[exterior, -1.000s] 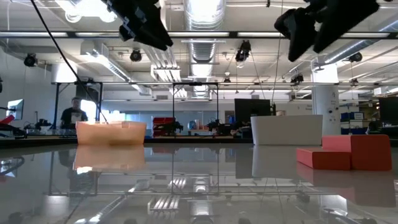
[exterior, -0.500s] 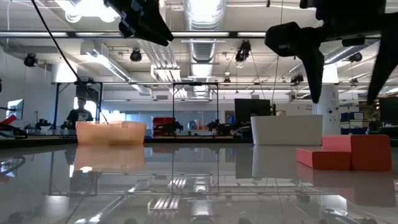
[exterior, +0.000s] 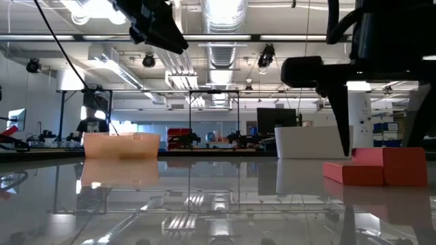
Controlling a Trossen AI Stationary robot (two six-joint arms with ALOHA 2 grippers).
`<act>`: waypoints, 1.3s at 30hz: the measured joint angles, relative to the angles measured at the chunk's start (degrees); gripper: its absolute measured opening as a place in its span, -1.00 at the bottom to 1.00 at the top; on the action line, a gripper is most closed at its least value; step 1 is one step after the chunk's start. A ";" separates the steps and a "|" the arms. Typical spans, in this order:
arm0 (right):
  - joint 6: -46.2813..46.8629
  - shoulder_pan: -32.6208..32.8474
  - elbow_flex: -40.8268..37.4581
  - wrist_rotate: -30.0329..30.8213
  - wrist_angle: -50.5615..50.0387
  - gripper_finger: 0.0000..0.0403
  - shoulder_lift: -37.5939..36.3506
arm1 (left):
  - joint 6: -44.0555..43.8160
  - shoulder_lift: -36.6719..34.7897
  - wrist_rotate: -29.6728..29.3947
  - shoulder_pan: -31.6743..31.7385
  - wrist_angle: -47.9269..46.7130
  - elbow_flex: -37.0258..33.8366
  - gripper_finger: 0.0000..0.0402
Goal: Sort & place blocks by color
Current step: Put the right orange rectangular block into the white bin
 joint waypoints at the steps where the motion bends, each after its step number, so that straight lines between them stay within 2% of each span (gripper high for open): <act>1: -0.24 0.00 -0.15 -0.05 -0.28 0.09 0.05 | 0.17 0.00 0.02 0.00 0.02 0.02 -0.19; 7: -1.20 0.00 -0.14 -0.66 0.26 -0.07 -0.10 | 0.16 -0.23 0.02 0.00 0.09 0.20 -0.19; 14: -1.36 -0.35 -0.36 -1.66 0.53 -0.45 -0.20 | 0.18 -0.33 0.02 0.00 0.14 0.07 -0.19; 22: 1.33 -0.44 -0.30 -1.64 -0.28 -0.45 -0.44 | 1.10 -0.46 0.02 0.00 1.41 0.04 -0.19; 28: 13.82 -1.16 2.49 -0.97 -8.07 -0.45 -3.38 | 1.12 -0.83 0.02 0.02 2.24 0.04 -0.19; 34: 22.60 -7.73 2.81 3.92 -13.84 -0.45 -9.64 | 4.04 -0.83 0.02 0.04 5.50 0.02 -0.19; 39: 26.69 -18.35 2.42 10.35 -16.31 -0.45 -15.29 | 4.31 -0.85 0.02 0.04 6.67 0.02 -0.19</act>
